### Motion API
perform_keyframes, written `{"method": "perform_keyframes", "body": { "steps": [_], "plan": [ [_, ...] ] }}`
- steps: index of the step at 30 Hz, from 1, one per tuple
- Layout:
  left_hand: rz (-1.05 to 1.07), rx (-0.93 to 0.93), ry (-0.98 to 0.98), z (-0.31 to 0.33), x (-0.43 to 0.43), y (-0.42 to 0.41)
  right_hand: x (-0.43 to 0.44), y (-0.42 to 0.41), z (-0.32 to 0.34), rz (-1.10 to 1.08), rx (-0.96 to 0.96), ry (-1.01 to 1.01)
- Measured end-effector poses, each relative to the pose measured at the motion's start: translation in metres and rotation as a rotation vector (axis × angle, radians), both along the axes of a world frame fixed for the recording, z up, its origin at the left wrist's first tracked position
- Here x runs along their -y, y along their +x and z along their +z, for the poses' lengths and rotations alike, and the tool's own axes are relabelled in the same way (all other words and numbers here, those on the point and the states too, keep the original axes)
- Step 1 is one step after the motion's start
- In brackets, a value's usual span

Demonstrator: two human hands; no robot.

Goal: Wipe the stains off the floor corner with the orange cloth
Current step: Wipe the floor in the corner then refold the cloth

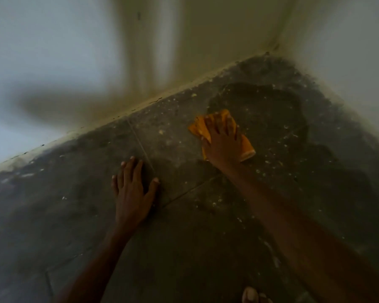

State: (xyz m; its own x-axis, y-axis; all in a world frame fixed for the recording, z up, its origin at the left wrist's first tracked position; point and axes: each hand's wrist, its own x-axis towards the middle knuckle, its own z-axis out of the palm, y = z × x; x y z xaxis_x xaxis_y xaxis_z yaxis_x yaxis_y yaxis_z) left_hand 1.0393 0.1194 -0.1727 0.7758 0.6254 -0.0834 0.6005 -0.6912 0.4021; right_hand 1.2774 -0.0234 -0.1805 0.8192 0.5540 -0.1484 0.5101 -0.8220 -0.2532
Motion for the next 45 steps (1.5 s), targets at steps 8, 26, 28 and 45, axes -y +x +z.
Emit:
{"method": "perform_keyframes", "body": {
  "steps": [8, 26, 28, 45],
  "plan": [
    [-0.008, 0.031, 0.035, -0.014, -0.001, -0.01, 0.068, -0.109, -0.008, 0.376, 0.052, -0.034],
    [0.074, 0.185, -0.066, -0.018, 0.0, -0.009, 0.061, -0.038, -0.003, 0.371, 0.116, -0.067],
    [0.065, 0.187, -0.083, -0.014, 0.004, -0.006, 0.055, -0.026, 0.004, 0.257, 0.037, -0.096],
    [-0.177, 0.019, -0.101, 0.026, 0.055, 0.155, 0.078, -0.004, 0.065, -0.31, -0.472, 0.214]
  ]
}}
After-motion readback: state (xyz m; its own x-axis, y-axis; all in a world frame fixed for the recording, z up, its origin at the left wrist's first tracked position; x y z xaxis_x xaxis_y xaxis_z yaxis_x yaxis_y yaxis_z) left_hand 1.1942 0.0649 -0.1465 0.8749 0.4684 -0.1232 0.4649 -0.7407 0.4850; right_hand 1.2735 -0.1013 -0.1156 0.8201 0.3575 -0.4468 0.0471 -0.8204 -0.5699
